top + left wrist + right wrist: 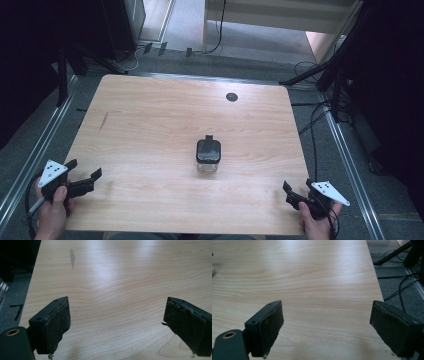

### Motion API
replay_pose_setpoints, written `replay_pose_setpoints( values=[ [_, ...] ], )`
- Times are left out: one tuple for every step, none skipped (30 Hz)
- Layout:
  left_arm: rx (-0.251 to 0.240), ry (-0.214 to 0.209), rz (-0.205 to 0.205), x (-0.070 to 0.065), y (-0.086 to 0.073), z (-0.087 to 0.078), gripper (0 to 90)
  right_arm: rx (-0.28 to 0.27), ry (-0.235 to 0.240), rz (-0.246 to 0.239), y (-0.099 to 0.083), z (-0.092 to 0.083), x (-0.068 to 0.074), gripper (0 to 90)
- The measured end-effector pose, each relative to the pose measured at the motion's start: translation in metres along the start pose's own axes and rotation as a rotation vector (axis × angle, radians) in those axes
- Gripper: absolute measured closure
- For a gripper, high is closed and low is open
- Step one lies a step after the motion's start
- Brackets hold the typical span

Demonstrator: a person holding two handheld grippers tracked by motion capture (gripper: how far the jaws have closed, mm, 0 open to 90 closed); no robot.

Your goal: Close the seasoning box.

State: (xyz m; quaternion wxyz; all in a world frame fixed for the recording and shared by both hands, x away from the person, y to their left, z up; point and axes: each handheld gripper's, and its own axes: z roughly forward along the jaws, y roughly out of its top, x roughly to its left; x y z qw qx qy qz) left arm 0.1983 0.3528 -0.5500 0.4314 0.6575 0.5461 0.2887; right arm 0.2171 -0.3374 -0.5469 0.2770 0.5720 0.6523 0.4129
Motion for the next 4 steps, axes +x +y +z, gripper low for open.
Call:
replay_pose_setpoints(
  values=[
    [0.003,0.003,-0.003,0.0003,0.0,-0.0002,7.0,0.002,-0.001,0.0,0.0001,0.0001,-0.0002,11.7],
    [0.006,0.003,-0.008,0.0006,0.0002,-0.0001,7.1,0.004,-0.004,0.006,0.0003,0.0005,-0.0005,11.7],
    [0.007,0.008,-0.008,0.0011,0.0003,0.0003,7.6,0.007,-0.007,0.008,0.0004,0.0008,-0.0009,11.7],
    [0.007,0.008,-0.008,0.0011,0.0003,0.0003,7.7,0.011,-0.006,0.013,0.0005,0.0013,-0.0013,11.7]
  ],
)
